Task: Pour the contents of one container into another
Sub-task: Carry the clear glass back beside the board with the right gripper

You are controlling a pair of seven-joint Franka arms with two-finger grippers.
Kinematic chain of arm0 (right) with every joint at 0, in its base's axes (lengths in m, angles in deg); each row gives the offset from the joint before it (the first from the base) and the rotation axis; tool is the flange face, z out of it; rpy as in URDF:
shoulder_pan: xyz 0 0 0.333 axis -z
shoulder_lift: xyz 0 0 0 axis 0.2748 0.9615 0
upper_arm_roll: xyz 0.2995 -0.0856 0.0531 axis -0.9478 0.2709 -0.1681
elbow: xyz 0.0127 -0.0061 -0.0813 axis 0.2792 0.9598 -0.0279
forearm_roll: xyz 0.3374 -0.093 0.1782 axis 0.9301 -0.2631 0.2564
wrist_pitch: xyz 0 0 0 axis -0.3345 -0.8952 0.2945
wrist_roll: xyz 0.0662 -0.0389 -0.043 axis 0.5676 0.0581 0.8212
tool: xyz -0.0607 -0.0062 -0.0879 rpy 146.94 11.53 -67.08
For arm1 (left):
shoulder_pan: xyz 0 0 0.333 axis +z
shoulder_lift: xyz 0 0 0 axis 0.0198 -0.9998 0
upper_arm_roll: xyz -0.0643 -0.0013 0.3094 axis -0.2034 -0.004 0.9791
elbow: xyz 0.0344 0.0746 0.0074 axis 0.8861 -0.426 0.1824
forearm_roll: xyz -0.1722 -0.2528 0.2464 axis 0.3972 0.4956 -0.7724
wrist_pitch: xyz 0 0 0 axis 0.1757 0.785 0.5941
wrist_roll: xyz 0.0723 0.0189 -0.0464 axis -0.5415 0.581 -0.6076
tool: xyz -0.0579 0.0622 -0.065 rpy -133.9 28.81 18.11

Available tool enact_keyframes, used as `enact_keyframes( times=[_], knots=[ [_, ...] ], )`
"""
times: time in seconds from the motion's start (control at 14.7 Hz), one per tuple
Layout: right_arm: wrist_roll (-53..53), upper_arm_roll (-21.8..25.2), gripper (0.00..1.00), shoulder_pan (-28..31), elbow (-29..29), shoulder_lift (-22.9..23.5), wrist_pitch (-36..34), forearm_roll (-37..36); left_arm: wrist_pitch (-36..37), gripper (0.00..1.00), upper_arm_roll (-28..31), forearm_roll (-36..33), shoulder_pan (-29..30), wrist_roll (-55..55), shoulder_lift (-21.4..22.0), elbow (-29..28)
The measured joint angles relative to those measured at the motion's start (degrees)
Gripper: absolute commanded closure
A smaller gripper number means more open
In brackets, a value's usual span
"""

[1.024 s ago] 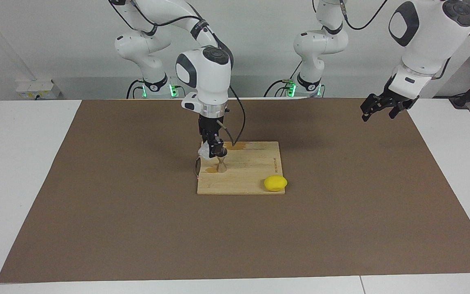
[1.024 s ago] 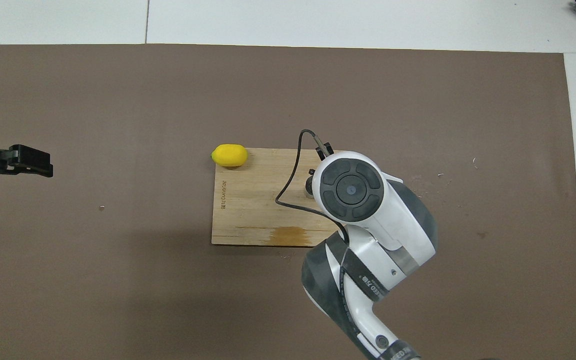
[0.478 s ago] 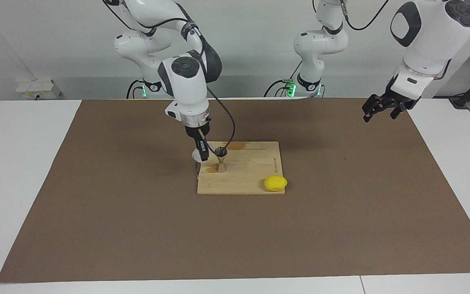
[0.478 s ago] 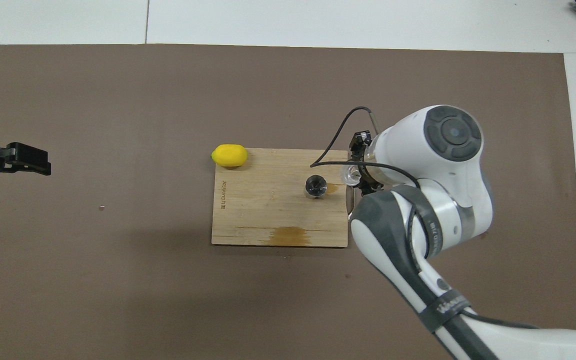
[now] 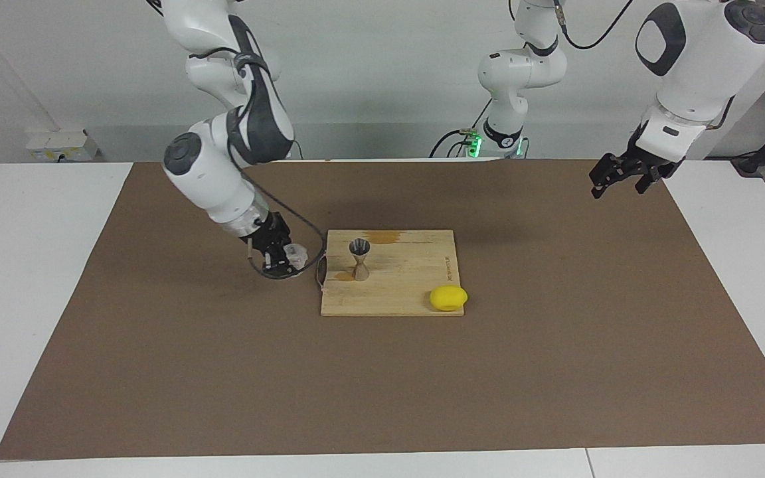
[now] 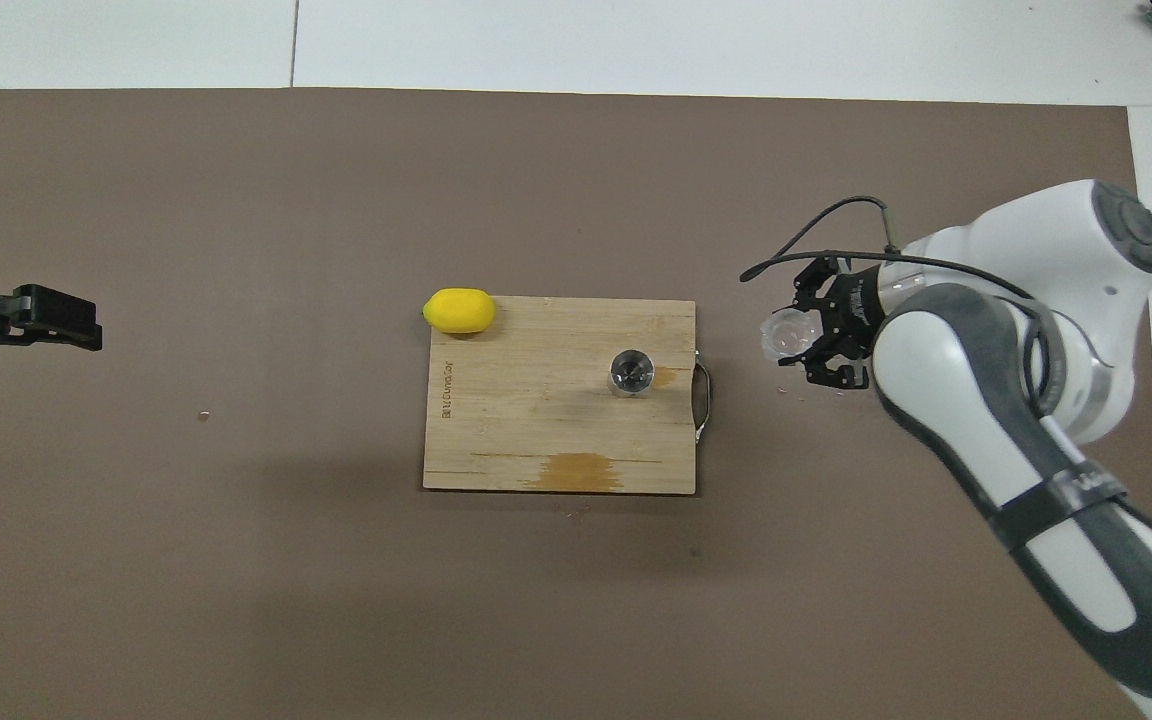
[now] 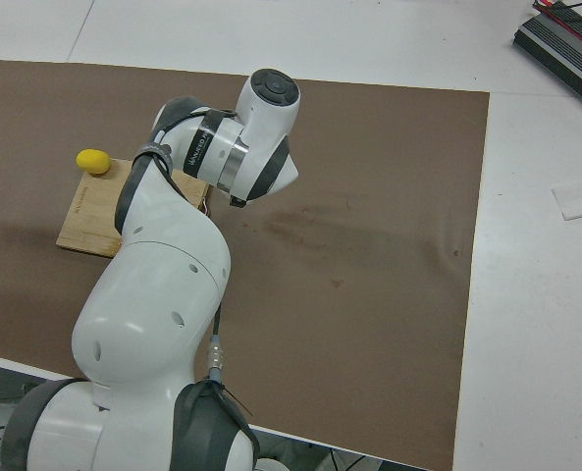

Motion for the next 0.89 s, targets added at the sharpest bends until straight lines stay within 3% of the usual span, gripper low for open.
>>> enact_keyframes(
  times=[0.61,0.68,0.89],
  knots=[
    [18.5,0.0,1.0,7.5,5.8,2.2,0.0,4.4,0.0,0.0,0.0,0.0,0.0,0.0,0.0,0.0],
    [19.6,0.0,0.91,8.0,6.0,2.5,0.1,4.4,0.0,0.0,0.0,0.0,0.0,0.0,0.0,0.0],
    [20.4,-0.1,0.04,8.3,6.6,2.8,0.3,4.4,0.0,0.0,0.0,0.0,0.0,0.0,0.0,0.0]
  ],
)
